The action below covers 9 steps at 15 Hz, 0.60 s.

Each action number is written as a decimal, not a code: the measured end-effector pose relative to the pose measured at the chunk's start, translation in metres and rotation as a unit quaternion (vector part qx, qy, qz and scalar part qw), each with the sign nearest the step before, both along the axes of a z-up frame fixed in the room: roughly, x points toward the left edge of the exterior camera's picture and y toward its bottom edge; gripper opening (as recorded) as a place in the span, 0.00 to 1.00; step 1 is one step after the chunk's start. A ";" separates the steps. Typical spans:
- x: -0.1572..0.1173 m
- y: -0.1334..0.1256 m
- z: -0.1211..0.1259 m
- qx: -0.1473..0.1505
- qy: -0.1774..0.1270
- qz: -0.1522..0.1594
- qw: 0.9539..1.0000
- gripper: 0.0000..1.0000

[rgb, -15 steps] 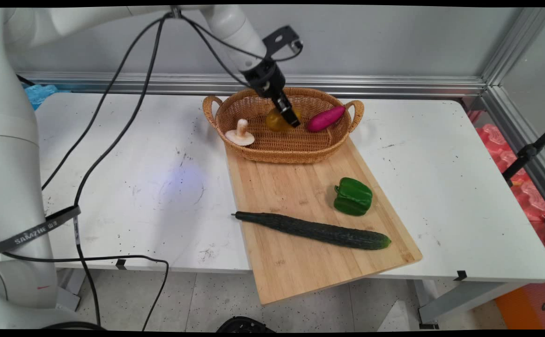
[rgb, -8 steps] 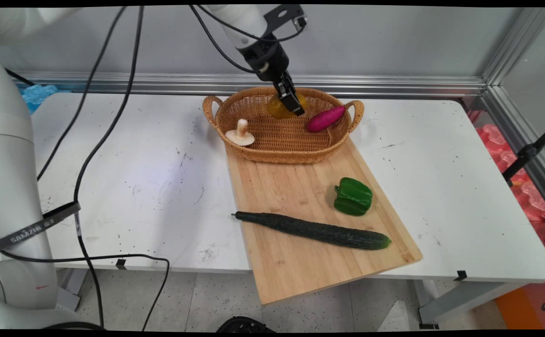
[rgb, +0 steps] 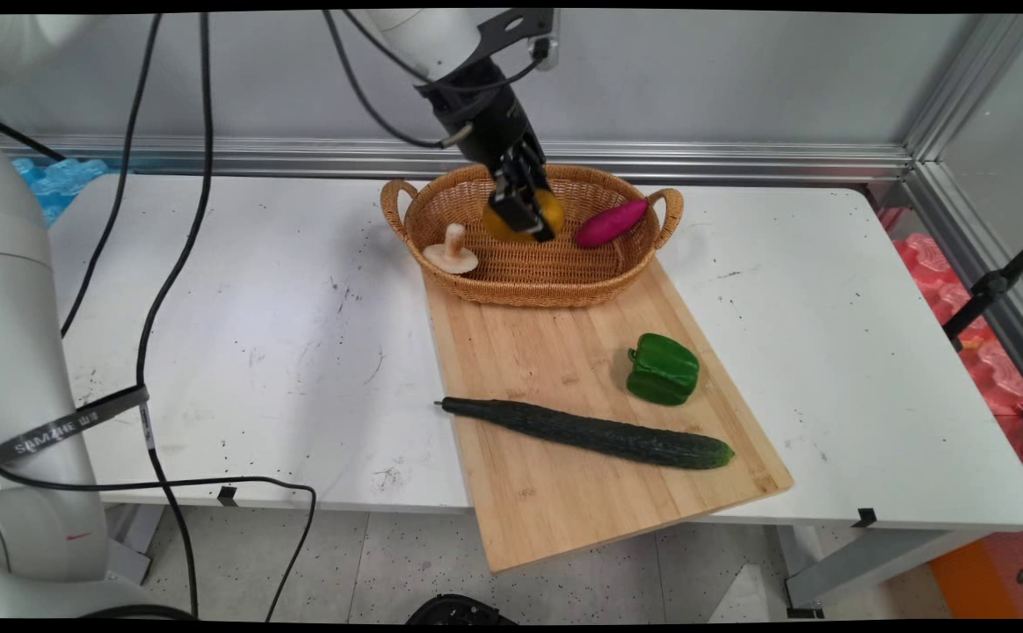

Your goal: Place the picked object on the cutting board

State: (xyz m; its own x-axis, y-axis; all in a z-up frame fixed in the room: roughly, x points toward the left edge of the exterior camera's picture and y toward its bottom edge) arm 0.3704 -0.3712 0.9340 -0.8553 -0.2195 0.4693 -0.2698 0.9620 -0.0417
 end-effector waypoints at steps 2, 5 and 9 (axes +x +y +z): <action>-0.006 0.014 -0.002 -0.003 -0.003 -0.034 0.999 0.00; -0.016 0.030 -0.012 -0.011 -0.011 -0.075 0.997 0.00; -0.035 0.044 -0.046 -0.015 -0.025 -0.119 0.992 0.00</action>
